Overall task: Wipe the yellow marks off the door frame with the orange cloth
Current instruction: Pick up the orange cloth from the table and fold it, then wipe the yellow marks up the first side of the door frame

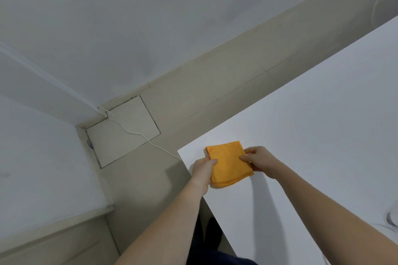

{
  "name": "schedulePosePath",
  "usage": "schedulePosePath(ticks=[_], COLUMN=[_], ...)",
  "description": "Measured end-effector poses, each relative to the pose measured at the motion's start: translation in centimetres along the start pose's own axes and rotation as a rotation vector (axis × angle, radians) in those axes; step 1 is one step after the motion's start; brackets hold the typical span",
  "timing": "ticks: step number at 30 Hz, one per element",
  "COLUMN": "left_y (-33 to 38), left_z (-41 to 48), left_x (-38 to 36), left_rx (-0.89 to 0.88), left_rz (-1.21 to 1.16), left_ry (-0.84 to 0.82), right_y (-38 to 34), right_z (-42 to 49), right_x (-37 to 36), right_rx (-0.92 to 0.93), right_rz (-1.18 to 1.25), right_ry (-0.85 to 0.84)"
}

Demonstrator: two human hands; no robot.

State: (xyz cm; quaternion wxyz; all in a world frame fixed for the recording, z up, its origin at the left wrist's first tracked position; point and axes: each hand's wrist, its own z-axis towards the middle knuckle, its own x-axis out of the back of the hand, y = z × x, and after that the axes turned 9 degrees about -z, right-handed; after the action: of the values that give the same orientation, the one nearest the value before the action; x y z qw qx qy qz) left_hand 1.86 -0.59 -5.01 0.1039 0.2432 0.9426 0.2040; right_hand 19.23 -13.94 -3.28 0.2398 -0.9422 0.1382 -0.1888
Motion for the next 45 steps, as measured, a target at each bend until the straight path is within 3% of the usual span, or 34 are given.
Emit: schedulePosePath(ticks=[5, 13, 22, 30, 40, 45], left_y=[4.0, 7.7, 7.3, 7.9, 4.8, 2.2], left_z=[-3.9, -14.2, -21.1, -24.4, -29.4, -33.9], left_x=[2.9, 9.8, 18.7, 28.5, 40.4, 44.5], left_rx=[-0.076, -0.346, -0.564, -0.644, -0.722, -0.856], left_rz=[-0.076, -0.052, -0.148, -0.273, -0.402, -0.539], left_ry=[-0.188, -0.326, -0.225, -0.187, -0.027, 0.102], right_y=[-1.5, -7.6, -13.1, -19.3, -25.7, -29.7], right_z=[-3.4, -11.7, -17.3, -19.1, -21.1, -23.8], right_x=[0.7, -1.8, -9.2, -17.4, -30.0, -34.6], right_rx=[0.115, 0.387, 0.580, 0.640, 0.646, 0.761], right_rz=[0.246, 0.255, 0.239, 0.180, 0.019, -0.064], right_ry=[-0.104, -0.201, -0.329, -0.454, -0.697, -0.824])
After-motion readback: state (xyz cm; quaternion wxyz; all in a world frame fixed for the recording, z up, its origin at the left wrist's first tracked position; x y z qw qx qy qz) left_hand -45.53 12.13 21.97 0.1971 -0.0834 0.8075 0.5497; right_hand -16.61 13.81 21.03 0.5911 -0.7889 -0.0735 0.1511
